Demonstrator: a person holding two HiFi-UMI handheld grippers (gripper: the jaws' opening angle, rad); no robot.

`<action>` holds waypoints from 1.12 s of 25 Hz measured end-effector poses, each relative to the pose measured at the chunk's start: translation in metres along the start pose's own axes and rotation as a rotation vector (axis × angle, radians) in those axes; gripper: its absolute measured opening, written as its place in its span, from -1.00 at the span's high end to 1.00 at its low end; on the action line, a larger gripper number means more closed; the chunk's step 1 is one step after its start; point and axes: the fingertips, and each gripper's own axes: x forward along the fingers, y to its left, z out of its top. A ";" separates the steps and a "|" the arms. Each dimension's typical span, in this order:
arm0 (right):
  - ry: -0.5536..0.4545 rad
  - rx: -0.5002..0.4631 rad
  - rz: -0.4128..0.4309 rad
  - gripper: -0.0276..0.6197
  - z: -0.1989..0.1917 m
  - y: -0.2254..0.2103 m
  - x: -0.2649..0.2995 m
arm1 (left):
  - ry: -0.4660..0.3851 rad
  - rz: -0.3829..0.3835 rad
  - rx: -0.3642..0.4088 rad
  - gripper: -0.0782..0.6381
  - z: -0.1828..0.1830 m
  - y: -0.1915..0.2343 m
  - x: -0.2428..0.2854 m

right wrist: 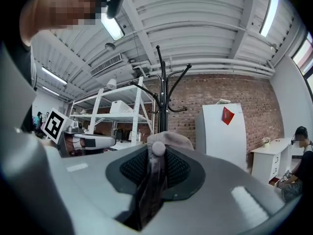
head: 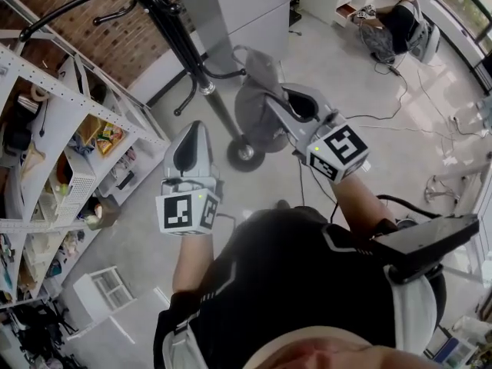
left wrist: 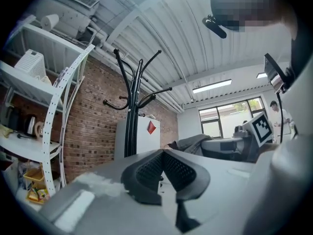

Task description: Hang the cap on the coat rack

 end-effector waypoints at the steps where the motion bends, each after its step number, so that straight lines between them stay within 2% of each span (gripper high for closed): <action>1: 0.002 0.002 0.011 0.67 -0.002 -0.004 0.000 | -0.003 0.011 -0.001 0.70 0.000 -0.001 0.003; 5: 0.017 0.014 0.032 0.68 -0.012 -0.014 0.003 | -0.003 0.053 -0.004 0.70 -0.004 -0.001 0.011; 12: 0.049 0.046 0.034 0.67 -0.042 -0.018 0.021 | 0.026 0.077 -0.005 0.70 -0.026 0.015 0.024; 17: 0.090 0.068 -0.002 0.68 -0.066 -0.019 0.033 | 0.040 0.050 0.000 0.70 -0.038 0.028 0.031; 23: 0.121 0.096 -0.054 0.68 -0.086 -0.025 0.042 | 0.080 0.002 -0.040 0.70 -0.064 0.034 0.048; 28: 0.151 0.116 -0.076 0.68 -0.101 -0.027 0.045 | 0.110 -0.030 -0.043 0.70 -0.082 0.035 0.054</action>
